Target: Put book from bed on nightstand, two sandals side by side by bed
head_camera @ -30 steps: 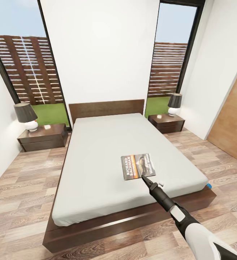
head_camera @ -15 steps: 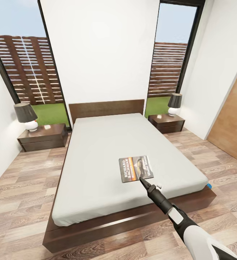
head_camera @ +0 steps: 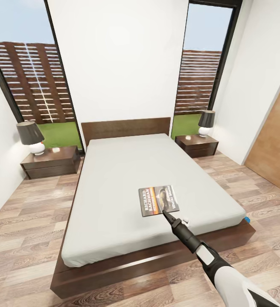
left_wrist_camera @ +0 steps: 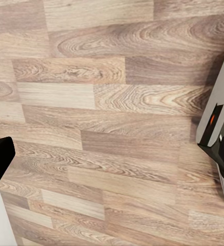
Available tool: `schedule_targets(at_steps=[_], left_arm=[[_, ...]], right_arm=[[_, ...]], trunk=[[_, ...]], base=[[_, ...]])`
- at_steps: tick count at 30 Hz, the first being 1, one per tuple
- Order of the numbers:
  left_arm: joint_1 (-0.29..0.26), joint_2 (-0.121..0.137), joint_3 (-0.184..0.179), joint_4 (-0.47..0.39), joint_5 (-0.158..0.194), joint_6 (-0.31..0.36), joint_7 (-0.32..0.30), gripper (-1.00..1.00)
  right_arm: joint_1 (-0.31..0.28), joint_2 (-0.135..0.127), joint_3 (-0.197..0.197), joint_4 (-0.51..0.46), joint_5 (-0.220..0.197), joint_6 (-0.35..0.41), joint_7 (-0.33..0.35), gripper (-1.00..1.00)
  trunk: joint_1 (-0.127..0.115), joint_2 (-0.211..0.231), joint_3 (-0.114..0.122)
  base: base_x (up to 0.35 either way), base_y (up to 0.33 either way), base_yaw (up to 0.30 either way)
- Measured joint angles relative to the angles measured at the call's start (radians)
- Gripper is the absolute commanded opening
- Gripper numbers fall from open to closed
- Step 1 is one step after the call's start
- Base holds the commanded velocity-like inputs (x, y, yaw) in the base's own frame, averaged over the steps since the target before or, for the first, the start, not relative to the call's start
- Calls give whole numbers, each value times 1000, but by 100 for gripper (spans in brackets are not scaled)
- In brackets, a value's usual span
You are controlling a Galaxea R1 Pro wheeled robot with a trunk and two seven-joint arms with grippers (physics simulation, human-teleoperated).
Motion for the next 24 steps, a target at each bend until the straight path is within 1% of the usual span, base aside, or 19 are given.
schedule_targets(at_steps=[8,15,20,22,24], left_arm=[[0,-1,0,1,-1,0,-1,100],[0,-1,0,1,-1,0,-1,100],[0,-3,0,1,-2,0,-2,100],[0,-4,0,1,-2,0,-3,100],[0,-5,0,1,-3,0,-3,100]], right_arm=[[0,6,0,0,0,-4,-15,-100],[0,9,-1,0,1,-7,-19,-100],[0,13,0,0,2,-8,-43,-100],[0,20,1,0,2,-8,-57,-100],[0,35,3,0,4,-9,-81,-100]], trunk=[[0,0,1],[0,0,10],[0,0,17],[0,0,19],[0,0,21]], base=[[0,0,0],[0,0,0],[0,0,0],[0,0,0],[0,0,0]])
